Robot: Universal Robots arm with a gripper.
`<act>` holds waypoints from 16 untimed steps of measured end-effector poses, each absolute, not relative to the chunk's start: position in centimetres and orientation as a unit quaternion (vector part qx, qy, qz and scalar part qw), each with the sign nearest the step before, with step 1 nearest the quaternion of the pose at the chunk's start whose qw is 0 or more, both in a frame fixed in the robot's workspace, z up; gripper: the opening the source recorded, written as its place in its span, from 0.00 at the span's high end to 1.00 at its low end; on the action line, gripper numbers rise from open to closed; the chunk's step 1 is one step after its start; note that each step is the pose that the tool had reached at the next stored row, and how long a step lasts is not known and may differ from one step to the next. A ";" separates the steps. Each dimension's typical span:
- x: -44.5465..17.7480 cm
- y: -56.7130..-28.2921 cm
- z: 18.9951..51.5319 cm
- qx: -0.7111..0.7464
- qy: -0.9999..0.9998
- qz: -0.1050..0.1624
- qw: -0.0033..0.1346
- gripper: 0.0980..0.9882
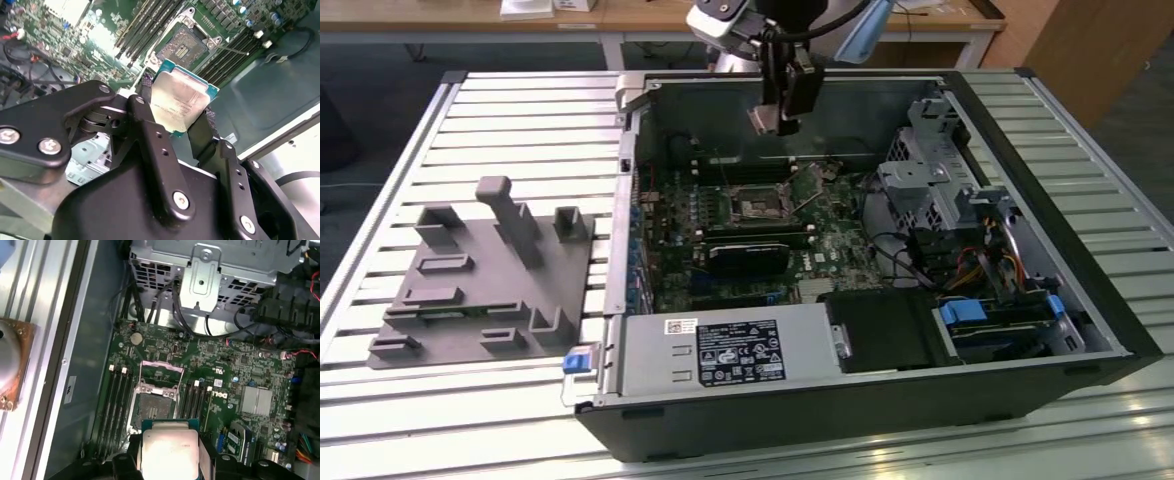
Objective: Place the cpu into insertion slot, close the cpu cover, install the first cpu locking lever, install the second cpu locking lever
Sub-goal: 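Place the cpu into insertion slot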
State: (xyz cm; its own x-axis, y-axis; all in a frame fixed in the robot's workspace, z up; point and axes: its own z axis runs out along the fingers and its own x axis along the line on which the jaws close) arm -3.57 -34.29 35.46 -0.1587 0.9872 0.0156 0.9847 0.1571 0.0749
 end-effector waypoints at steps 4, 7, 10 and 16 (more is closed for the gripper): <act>-3.6 -34.3 35.1 0.668 0.744 0.033 0.019 0.51; -3.6 -34.3 34.7 0.669 0.743 0.033 0.019 0.51; -3.6 -34.3 34.2 0.669 0.742 0.032 0.020 0.51; -3.6 -34.3 33.3 0.677 0.735 0.031 0.021 0.51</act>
